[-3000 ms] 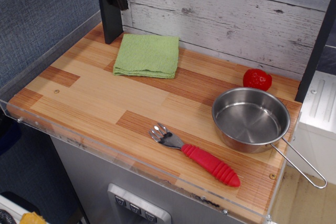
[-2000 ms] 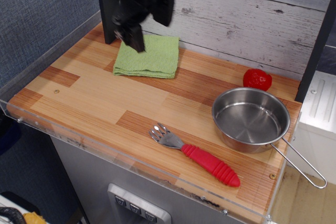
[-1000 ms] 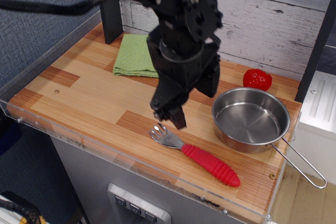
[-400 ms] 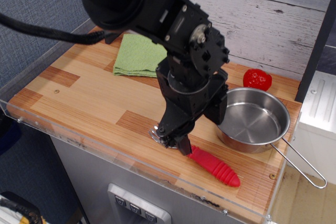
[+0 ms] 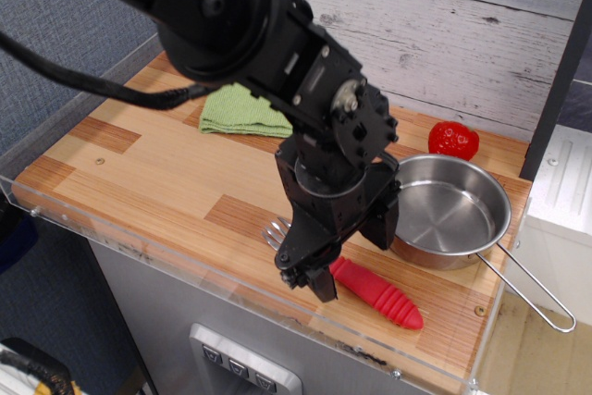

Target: Move the fork under the green cloth.

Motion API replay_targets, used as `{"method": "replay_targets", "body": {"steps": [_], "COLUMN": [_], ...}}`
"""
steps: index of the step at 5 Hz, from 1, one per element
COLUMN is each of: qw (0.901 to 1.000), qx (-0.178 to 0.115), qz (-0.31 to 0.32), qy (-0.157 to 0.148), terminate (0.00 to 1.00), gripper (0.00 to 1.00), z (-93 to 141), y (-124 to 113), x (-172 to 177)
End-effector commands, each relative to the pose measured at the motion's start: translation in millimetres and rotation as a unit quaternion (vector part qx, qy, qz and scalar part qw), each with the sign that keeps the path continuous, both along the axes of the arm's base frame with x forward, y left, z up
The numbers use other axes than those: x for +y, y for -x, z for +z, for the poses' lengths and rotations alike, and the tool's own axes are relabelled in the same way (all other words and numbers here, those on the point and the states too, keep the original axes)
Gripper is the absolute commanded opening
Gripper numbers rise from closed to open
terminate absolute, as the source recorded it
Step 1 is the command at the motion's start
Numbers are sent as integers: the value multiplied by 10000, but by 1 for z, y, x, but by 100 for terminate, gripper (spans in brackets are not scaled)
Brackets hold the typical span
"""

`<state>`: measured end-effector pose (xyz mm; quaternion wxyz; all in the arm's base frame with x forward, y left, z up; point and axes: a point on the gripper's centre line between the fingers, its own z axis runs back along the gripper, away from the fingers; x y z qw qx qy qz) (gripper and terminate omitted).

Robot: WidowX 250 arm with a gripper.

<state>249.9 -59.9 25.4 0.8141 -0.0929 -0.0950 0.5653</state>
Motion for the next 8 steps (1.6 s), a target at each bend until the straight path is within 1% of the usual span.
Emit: {"method": "replay_targets", "body": {"steps": [1, 2, 3, 5, 6, 7, 8], "qw": [9999, 10000, 9997, 9993, 9994, 9993, 9988], "qx": [-69, 45, 136, 100, 72, -82, -283], "qz": [-56, -33, -120, 81, 111, 230, 293], "qy": [83, 45, -136, -337, -310, -269, -260], "terminate": [0, 0, 0, 0, 0, 0, 0], "gripper": [100, 100, 0, 0, 0, 0, 0], "z": [-6, -8, -8, -4, 0, 15, 37], "y": [-3, -1, -1, 3, 3, -3, -15], "x": [-4, -4, -5, -3, -3, 0, 7]}}
